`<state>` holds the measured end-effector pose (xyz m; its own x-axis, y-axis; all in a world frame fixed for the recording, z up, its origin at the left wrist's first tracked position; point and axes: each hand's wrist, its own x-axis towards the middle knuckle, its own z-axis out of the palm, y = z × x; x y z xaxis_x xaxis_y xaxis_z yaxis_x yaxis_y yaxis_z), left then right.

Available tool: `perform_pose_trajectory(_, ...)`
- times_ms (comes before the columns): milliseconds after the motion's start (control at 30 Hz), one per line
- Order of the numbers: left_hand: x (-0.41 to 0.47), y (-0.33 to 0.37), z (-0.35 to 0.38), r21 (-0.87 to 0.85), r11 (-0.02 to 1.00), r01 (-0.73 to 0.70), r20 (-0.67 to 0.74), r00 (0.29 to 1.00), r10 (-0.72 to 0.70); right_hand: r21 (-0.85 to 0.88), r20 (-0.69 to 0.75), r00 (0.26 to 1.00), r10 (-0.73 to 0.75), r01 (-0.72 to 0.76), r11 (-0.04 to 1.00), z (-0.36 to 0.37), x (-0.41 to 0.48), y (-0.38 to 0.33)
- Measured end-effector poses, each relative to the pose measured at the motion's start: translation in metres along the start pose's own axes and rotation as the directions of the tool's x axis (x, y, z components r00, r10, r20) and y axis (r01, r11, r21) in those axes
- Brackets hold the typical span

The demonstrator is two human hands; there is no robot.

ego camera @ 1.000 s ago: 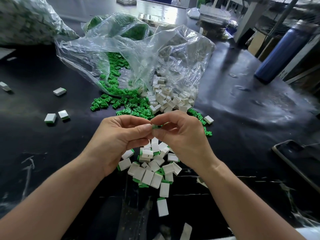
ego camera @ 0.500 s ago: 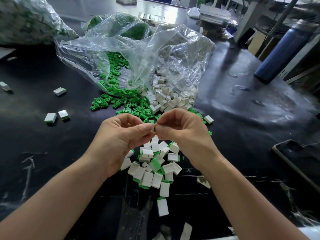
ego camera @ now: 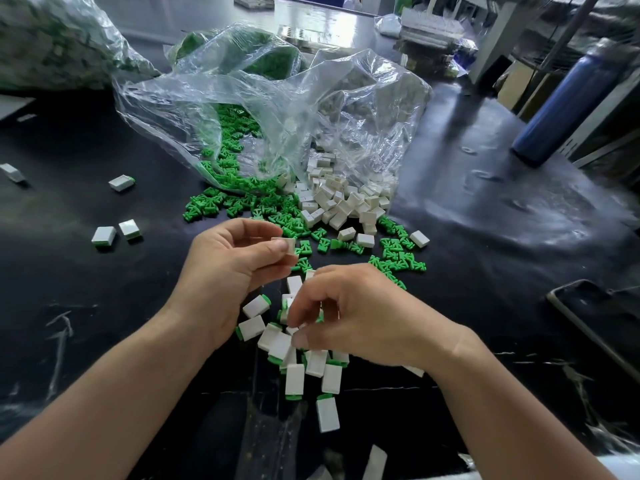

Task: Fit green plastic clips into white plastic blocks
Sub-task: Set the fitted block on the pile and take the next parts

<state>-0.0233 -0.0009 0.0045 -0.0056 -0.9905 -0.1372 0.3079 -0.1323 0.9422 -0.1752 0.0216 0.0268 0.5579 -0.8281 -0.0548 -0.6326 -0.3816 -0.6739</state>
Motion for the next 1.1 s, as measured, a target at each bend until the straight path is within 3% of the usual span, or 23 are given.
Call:
perform_pose_trajectory(100,0.0,0.0,-0.001,0.023,1.0,-0.004,0.003,1.0,0.004,-0.073,-0.116,0.992,0.052,-0.06,0.996,-0.004,0.0,0.004)
perform_pose_trajectory(200,0.001,0.0,-0.001,0.046,0.999,0.002,0.002,1.0,-0.002,-0.027,-0.199,0.967,0.158,-0.167,0.986,-0.013,0.0,0.013)
perform_pose_trajectory(400,0.001,0.0,-0.001,0.087,0.996,0.001,-0.002,1.0,-0.001,-0.02,-0.125,0.972,0.201,-0.205,0.979,-0.017,-0.001,0.013)
perform_pose_trajectory(533,0.001,0.0,0.0,0.088,0.996,0.002,-0.003,1.0,-0.002,-0.117,-0.019,0.988,0.154,-0.155,0.981,-0.011,0.001,0.007)
perform_pose_trajectory(633,0.0,0.0,-0.001,0.079,0.997,0.002,0.001,1.0,-0.002,-0.228,0.007,0.989,0.148,-0.143,0.963,-0.007,0.002,0.005)
perform_pose_trajectory(767,0.0,0.0,0.0,0.086,0.996,0.015,0.003,1.0,-0.015,-0.248,0.008,0.99,0.139,-0.132,0.96,-0.006,0.001,0.004)
perform_pose_trajectory(933,0.0,-0.003,0.0,0.11,0.992,0.055,0.02,0.998,-0.057,-0.096,-0.019,0.993,0.118,-0.119,0.988,-0.012,0.0,0.008)
perform_pose_trajectory(1100,-0.003,-0.004,0.003,0.18,0.983,0.02,0.047,0.998,-0.029,0.204,-0.187,0.966,0.179,-0.14,0.969,-0.017,0.0,0.021)
